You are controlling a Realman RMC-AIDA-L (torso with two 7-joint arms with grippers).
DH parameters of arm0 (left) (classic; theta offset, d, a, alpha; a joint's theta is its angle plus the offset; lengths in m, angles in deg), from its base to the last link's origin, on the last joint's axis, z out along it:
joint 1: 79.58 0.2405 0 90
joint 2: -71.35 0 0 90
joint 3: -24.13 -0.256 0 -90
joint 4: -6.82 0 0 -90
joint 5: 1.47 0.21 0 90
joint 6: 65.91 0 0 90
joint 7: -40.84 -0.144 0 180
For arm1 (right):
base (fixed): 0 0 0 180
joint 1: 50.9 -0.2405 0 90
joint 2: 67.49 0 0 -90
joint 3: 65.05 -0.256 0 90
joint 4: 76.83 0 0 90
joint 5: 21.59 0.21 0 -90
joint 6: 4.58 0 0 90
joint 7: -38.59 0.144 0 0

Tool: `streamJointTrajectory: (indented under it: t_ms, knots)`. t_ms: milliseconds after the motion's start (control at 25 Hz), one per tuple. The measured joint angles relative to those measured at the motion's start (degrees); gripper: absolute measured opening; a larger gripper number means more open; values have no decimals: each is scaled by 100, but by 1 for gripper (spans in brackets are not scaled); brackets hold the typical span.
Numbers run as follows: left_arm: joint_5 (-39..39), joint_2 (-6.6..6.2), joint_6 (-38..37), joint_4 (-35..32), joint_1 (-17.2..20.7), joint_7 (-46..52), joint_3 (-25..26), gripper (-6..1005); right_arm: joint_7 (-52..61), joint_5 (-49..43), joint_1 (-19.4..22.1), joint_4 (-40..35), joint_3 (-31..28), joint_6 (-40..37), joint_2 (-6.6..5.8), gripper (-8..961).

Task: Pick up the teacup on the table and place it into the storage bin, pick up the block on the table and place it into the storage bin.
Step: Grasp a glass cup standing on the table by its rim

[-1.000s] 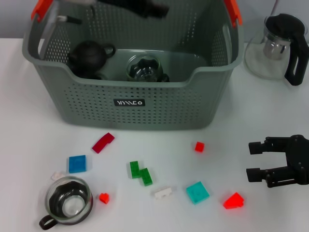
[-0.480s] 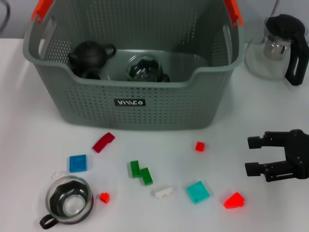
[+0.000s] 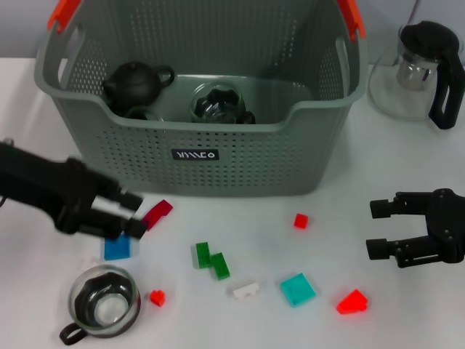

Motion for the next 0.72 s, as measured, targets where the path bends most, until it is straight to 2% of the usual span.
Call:
streamJointTrajectory:
  t_ms: [80,200,360,560,720]
  knots:
    - [505,43,-7,-193,-58,209,-335,519,0,0,-6,0,0,3,5,912]
    - [1100,203,34,-496,-53,362,-754,519,0,-2,-7,1,0,13,14,913]
    - [1808,552,375,-1044,139,306,-883,519,-1,-4,7,5,0,34,17,914]
    - [2289,793,617,-1642,401,293,-1181,518,-2,-4,40,8,-37,47,26,915]
    - [2625,940,808,-1845,518,298,-1407,518,-3,-5,48,10,-85,47,18,915]
